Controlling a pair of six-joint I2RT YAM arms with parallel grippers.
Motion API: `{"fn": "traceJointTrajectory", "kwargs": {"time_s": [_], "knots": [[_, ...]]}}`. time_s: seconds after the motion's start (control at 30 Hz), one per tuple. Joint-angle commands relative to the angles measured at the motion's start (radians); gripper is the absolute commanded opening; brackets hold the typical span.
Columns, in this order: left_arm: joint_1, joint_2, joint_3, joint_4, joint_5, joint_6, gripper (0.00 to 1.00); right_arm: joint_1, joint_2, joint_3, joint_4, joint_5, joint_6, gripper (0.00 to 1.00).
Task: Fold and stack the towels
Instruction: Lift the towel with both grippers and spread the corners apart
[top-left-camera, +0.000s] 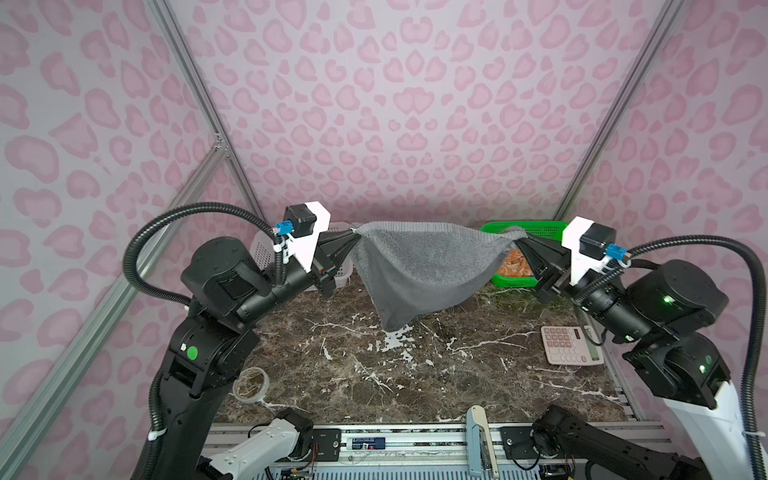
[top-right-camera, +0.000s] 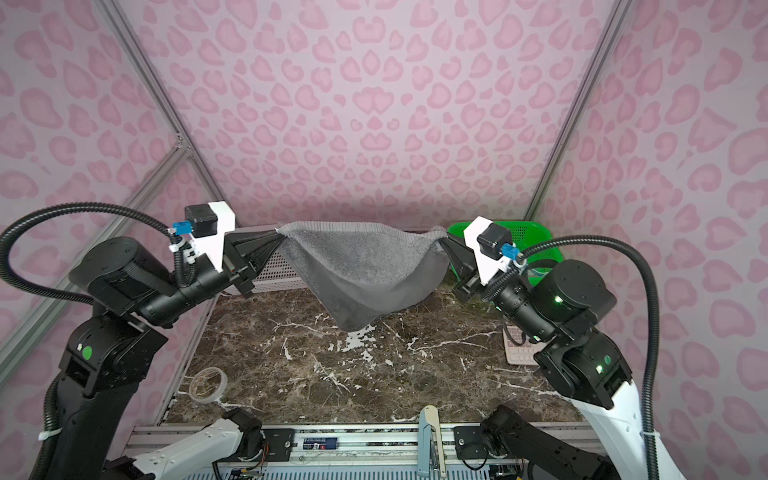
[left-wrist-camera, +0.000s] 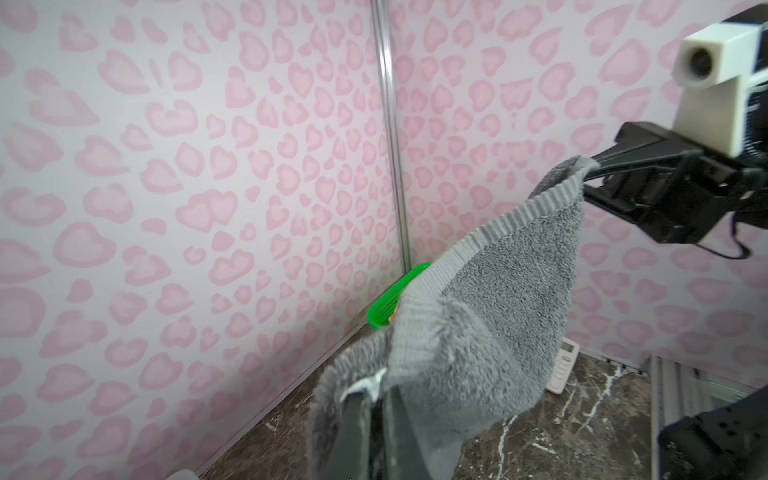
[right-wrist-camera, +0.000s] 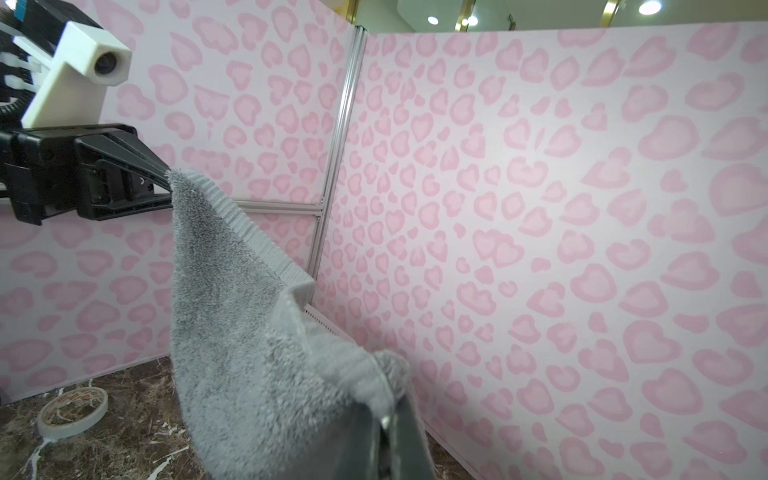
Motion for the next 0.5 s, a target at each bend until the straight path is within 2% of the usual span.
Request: {"fn": "traceJointTrajectory", "kwargs": {"time_s": [0.0,0.17,0.33,0.47], "knots": [[-0.002,-0.018,-0.005,0.073,0.068,-0.051,0.03,0.004,-0.029,-0.049,0.059,-0.047,0.044,0.0],[0.006,0.046,-0.038,0.114,-0.094,-0.024,0.03,-0.029,0.045,-0.093,0.109,0.125,0.004,0.0],[0.071,0.281,0.035,0.118,-0.126,-0.012,0.03,-0.239,0.282,-0.03,0.081,-0.005,0.092,0.0],[0.137,0.484,0.132,0.115,-0.088,-0.018,0.03,-0.309,0.466,0.051,0.091,-0.008,0.131,0.0]]}}
